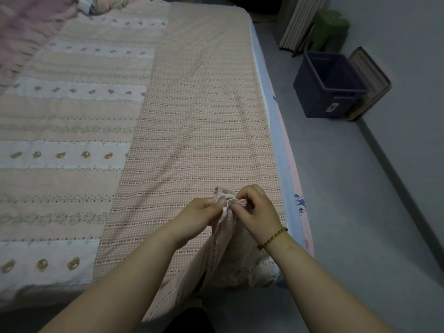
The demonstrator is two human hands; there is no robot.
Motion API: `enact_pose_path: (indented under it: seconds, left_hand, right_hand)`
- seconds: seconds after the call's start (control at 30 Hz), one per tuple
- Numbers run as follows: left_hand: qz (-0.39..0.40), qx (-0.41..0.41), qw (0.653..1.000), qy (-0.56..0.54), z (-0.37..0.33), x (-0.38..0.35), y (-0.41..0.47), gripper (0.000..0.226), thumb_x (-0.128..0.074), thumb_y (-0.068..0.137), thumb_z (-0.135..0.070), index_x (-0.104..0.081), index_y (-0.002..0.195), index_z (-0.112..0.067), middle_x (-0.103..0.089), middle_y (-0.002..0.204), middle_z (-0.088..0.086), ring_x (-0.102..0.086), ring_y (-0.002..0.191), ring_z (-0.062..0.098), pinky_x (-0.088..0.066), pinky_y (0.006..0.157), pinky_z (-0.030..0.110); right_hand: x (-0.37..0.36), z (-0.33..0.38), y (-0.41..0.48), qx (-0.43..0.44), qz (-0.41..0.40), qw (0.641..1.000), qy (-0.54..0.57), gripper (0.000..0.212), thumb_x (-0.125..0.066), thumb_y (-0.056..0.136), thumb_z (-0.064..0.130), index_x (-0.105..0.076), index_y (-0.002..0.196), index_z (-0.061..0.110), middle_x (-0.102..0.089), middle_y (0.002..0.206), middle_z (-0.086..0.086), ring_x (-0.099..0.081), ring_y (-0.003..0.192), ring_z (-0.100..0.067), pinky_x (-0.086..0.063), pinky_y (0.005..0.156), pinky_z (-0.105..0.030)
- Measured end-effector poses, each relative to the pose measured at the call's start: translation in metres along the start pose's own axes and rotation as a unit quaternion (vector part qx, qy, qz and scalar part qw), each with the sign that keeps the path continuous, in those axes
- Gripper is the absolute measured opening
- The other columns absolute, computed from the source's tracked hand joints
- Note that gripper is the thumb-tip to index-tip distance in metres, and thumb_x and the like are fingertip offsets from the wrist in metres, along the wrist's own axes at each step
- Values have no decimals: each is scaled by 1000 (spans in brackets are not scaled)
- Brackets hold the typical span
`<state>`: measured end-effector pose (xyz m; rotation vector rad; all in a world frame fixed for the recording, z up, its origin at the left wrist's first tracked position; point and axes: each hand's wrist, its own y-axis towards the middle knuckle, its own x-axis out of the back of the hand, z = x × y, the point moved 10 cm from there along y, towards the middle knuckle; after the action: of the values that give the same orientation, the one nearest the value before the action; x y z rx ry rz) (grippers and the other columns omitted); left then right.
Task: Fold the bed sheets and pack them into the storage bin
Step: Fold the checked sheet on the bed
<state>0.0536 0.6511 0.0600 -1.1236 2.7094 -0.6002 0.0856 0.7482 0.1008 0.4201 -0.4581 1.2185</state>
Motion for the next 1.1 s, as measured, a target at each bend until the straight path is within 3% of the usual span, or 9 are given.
enact_pose_path:
  seconds: [0.1, 0.2, 0.33, 0.47, 0.63, 0.73, 0.87, 1.0, 1.1]
  left_hand:
    - [24, 35, 997, -68, 10, -6, -3, 40, -30, 98, -33, -66, 94, -16, -69, 94, 5, -65, 87, 14, -50, 75, 21]
    - [10, 70, 989, -126, 20, -4, -3, 56, -22, 97, -44, -66, 98, -9, -68, 96, 9, -64, 88, 16, -49, 74, 25]
    - [7, 119, 978, -173, 31, -6, -5, 43, -35, 97, -37, -67, 91, -9, -61, 91, 13, -53, 87, 25, -41, 72, 31]
    - [-24, 116, 977, -175, 31, -3, -1, 35, -46, 92, -19, -68, 66, -11, -60, 71, 8, -53, 71, 20, -40, 65, 29]
    - [-8, 61, 997, -48, 14, 1, 2, 22, -46, 94, -19, -54, 80, -3, -43, 72, 12, -40, 63, 16, -36, 59, 22]
    - [24, 36, 999, -13, 5, -6, -1, 28, -47, 95, -21, -51, 73, -4, -41, 65, 6, -39, 60, 11, -36, 64, 23]
    - [31, 1, 999, 33, 0, -8, -12, 23, -64, 83, -26, -55, 67, -12, -48, 63, -1, -45, 61, 6, -37, 62, 20]
    - [-94, -68, 990, 84, -7, 8, -21, 34, -61, 83, 3, -51, 58, -18, -48, 41, -12, -44, 43, -6, -31, 49, 9]
    - [-177, -89, 977, 82, -10, 17, -36, 41, -59, 84, 4, -48, 56, -25, -50, 38, -21, -46, 42, -10, -33, 47, 7]
  right_hand:
    - [-8, 0, 0, 5, 23, 1000, 3, 11, -65, 79, 13, -57, 85, 12, -39, 85, 16, -45, 78, 12, -35, 69, -3]
    - [-10, 9, -1, 37, 21, 997, -63, 45, -49, 70, 41, -69, 94, 9, -51, 90, 11, -41, 85, -3, -32, 74, -10]
    - [-15, 23, -4, 90, 15, 987, -135, 30, -48, 70, 34, -66, 72, 10, -61, 70, -2, -42, 73, -13, -25, 67, -13]
    - [-14, 27, -8, 113, 10, 985, -127, 23, -44, 70, 25, -59, 69, 8, -48, 69, 9, -40, 75, -10, -26, 66, -13]
    - [5, 18, -11, 73, -36, 996, -30, 7, -45, 77, 21, -42, 74, 27, -45, 85, 14, -36, 78, 1, -32, 79, -2]
    - [-4, 5, -5, -20, 54, 997, 45, 35, -51, 87, 0, -36, 74, 29, -48, 88, 13, -48, 83, 11, -34, 75, 1]
    - [-14, 5, 4, -61, 151, 987, 18, 32, -53, 88, 0, -40, 74, 25, -48, 79, 11, -49, 68, 9, -37, 64, -5]
    - [-36, 18, 2, -56, 272, 960, -42, 25, -55, 89, 9, -52, 113, 14, -51, 116, -3, -47, 92, -9, -38, 75, -13]
    - [-41, 36, 2, -12, 293, 953, -73, 22, -55, 90, 10, -60, 109, 1, -57, 86, 8, -47, 76, -4, -35, 64, -8]
